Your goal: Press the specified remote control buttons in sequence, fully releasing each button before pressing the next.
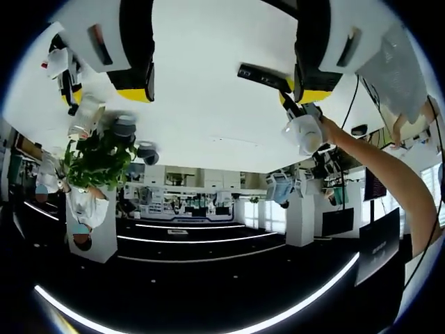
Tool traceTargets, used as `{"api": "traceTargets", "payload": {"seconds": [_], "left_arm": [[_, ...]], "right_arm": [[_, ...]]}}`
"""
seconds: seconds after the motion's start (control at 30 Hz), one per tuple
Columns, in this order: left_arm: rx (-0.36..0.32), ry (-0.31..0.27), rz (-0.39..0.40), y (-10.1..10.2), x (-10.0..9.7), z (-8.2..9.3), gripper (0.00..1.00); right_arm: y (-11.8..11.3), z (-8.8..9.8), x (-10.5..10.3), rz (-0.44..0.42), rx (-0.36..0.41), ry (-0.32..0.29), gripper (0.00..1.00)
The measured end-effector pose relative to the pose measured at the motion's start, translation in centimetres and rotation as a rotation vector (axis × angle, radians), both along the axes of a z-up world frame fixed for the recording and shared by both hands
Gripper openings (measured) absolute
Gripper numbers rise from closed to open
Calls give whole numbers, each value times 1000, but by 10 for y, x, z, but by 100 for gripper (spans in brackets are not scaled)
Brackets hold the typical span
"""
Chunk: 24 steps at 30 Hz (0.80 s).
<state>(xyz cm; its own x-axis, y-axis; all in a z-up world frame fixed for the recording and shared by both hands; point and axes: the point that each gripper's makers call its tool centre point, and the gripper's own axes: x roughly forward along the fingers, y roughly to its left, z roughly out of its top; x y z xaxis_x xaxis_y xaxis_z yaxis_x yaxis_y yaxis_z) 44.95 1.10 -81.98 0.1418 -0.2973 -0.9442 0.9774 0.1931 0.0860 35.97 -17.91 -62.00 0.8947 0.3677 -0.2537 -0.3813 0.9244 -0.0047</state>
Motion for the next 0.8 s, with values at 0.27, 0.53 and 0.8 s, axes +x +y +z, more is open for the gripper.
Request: {"api": "traceTargets", "payload": {"seconds": [0.27,0.53,0.8], "left_arm": [[22,-30,-13,4,33,2,22],[30,-45,-37,4,62,2,22],[49,-44,-61,5,85,-1,22]], "right_arm": [[2,-5,0,9,-22,19,84],[1,-10,1,3,-41,38,86],[-1,-14,2,-12,-56,58,88]]}}
